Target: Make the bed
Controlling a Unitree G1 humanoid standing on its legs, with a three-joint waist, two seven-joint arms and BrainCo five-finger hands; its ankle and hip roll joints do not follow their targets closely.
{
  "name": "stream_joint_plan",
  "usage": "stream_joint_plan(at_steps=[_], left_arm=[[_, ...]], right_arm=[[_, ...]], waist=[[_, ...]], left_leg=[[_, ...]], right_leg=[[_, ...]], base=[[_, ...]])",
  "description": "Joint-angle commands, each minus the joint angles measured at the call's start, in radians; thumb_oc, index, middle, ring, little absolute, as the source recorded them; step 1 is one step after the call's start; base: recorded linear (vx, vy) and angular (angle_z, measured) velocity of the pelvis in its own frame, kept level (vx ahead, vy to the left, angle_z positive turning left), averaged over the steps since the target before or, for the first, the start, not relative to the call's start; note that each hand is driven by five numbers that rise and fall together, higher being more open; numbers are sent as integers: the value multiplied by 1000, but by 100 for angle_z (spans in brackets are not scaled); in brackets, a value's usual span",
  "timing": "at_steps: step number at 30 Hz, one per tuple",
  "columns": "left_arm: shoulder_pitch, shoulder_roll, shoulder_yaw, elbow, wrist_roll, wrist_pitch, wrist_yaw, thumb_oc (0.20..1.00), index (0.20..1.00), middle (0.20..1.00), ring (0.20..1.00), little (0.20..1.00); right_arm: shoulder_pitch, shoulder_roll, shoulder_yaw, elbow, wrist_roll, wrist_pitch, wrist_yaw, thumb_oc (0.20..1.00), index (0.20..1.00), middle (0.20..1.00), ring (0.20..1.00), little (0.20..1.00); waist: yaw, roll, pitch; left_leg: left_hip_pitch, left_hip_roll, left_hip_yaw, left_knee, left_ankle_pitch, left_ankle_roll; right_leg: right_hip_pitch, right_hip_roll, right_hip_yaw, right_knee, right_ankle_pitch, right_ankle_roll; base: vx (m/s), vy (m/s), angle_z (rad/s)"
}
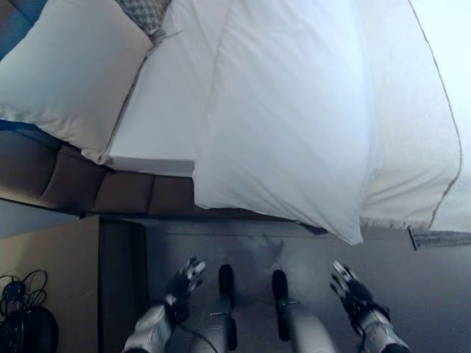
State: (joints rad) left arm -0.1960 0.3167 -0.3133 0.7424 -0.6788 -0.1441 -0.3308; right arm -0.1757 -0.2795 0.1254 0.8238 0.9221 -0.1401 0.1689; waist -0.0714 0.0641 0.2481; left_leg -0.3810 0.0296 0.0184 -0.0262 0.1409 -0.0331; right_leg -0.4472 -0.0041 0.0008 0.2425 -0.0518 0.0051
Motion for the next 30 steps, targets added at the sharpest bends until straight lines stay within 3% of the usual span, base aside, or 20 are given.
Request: stream_joint_plan(at_steps=[1,2,3,5,8,13,16,19,20,22,23,27,30], left_arm=[[-52,53,-59,-25,24,-16,-83,1000,1000,1000,1000,1000],[-52,53,-59,-25,24,-16,-83,1000,1000,1000,1000,1000],[-183,97,-181,-49,39,-5,-145,1000,1000,1000,1000,1000],[-219,96,-208,-44,42,0,-154,1000,1000,1000,1000,1000],[-397,107,-312,-14,39,17,-204,1000,1000,1000,1000,1000],[-551,97,-342,36,52,-5,-177,1000,1000,1000,1000,1000],[-704,87,-323,131,100,-65,-66,1000,1000,1000,1000,1000],[-763,93,-315,150,129,-93,-5,1000,1000,1000,1000,1000],[-813,96,-308,171,165,-118,77,1000,1000,1000,1000,1000],[-814,96,-307,171,165,-118,77,1000,1000,1000,1000,1000],[-899,113,-314,212,233,-146,208,1000,1000,1000,1000,1000],[-1016,120,-326,284,279,-165,384,1000,1000,1000,1000,1000],[-1059,125,-325,312,259,-163,413,1000,1000,1000,1000,1000]], right_arm=[[-33,-58,65,-72,-24,-26,62,1000,1000,1000,1000,1000],[-33,-58,64,-72,-24,-26,62,1000,1000,1000,1000,1000],[-124,-99,155,-88,-14,-1,136,1000,1000,1000,1000,1000],[-152,-101,175,-80,-9,8,145,1000,1000,1000,1000,1000],[-285,-107,265,-46,40,75,205,1000,1000,1000,1000,1000],[-443,-114,327,-24,43,88,195,1000,1000,1000,1000,1000],[-639,-136,396,20,31,99,198,1000,1000,1000,1000,1000],[-711,-143,417,36,21,94,187,1000,1000,1000,1000,1000],[-793,-130,426,69,-2,74,139,1000,1000,1000,1000,1000],[-794,-130,426,70,-2,74,139,1000,1000,1000,1000,1000],[-904,-112,439,121,-37,50,60,1000,1000,1000,1000,1000],[-1071,-83,436,242,-51,-5,-69,1000,1000,1000,1000,1000],[-1131,-77,438,295,-61,-9,-103,1000,1000,1000,1000,1000]], waist=[[-8,-46,9],[-8,-46,9],[-15,-47,29],[-15,-47,34],[-23,-49,73],[-26,-55,103],[-31,-61,125],[-32,-68,134],[-32,-71,142],[-32,-70,139],[-34,-74,147],[-35,-78,152],[-34,-79,154]], left_leg=[[1,23,-9,69,-54,-58],[1,23,-9,69,-54,-58],[-24,19,-3,96,-61,-57],[-36,19,0,107,-64,-56],[-97,16,7,162,-73,-58],[-190,16,10,244,-86,-60],[-305,24,15,326,-104,-64],[-373,32,17,397,-117,-68],[-432,36,10,452,-134,-65],[-438,36,9,456,-135,-65],[-500,43,3,517,-154,-68],[-607,52,-2,611,-176,-71],[-639,53,-5,643,-185,-70]], right_leg=[[42,-91,74,-129,85,129],[41,-91,74,-128,85,129],[14,-87,84,-111,86,130],[-1,-86,87,-104,87,130],[-65,-79,96,-64,91,129],[-156,-73,100,-2,88,126],[-278,-72,104,81,86,128],[-344,-65,104,145,72,121],[-405,-62,104,208,54,111],[-410,-62,104,211,52,111],[-477,-60,99,279,34,104],[-577,-59,95,366,10,96],[-609,-56,90,403,-2,92]], base=[[-11,1,-5],[-72,18,-5],[-62,17,-1],[-69,13,-6],[-105,1,-5],[-91,-12,-7],[-105,-13,-4],[-84,-18,-1],[-59,-18,1],[-21,-10,1],[-38,-30,2],[-21,-20,0],[-7,-11,0]])
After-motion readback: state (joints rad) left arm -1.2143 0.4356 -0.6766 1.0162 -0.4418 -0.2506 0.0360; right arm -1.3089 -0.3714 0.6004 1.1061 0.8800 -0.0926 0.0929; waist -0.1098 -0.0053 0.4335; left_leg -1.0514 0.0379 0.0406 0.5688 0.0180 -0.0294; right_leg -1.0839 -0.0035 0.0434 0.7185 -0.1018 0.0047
